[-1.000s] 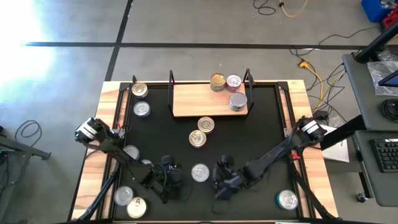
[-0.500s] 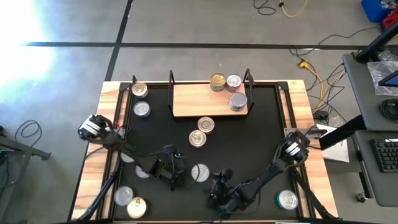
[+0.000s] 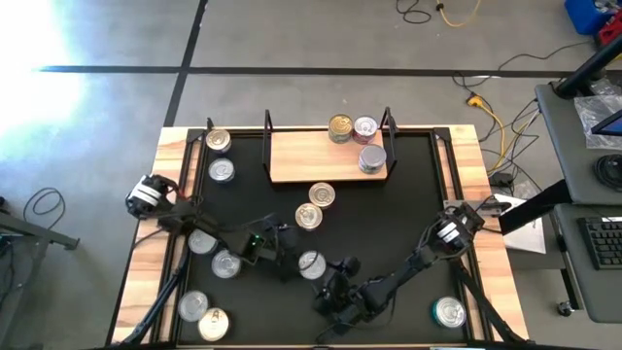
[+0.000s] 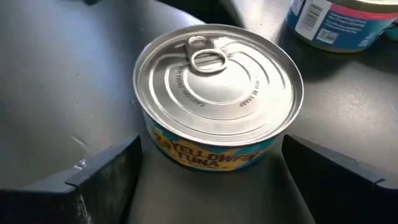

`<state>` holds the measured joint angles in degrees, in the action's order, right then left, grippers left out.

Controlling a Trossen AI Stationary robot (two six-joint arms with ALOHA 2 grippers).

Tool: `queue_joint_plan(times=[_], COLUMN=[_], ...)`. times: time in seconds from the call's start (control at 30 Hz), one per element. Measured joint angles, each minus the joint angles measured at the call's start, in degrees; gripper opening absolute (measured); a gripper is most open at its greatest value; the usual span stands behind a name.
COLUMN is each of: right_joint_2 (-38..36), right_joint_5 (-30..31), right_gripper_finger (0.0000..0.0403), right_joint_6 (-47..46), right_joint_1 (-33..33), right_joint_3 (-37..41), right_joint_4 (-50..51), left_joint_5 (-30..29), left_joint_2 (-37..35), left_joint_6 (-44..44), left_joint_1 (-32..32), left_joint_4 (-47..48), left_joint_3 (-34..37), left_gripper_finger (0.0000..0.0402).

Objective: Stack canned seafood by type on shelf
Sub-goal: Put the yellow-blue tuna can on the shelf

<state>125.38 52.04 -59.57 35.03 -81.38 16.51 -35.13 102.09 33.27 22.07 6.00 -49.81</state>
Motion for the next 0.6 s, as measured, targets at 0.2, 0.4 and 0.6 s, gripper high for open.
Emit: queue_joint_plan(times=[0.2,0.4,0.6], right_joint_2=[0.00,-0.15,-0.33], right_joint_5=[-0.08,-3.66,-5.37], right_gripper_finger=[0.0382,0.0382,0.0382], right_joint_6=[3.12,6.13,7.05], right_joint_1=[-1.61,-4.13,-4.76], right_joint_3=[0.01,0.06,0.03], right_joint_4=[-1.82,-3.86,-3.56], left_joint_5=[2.61,3.16,3.61], left_joint_2=[0.02,0.02,0.00], left_joint_6=[-5.28,-6.00,-6.03], left_joint_1=[-0.47,-0.51,-0.51], left_joint_4=[-3.55,-3.63,-3.87], left_joint_3=[0.73,0.91,0.95], left_gripper_finger=[0.0335,0.0334,0.0334])
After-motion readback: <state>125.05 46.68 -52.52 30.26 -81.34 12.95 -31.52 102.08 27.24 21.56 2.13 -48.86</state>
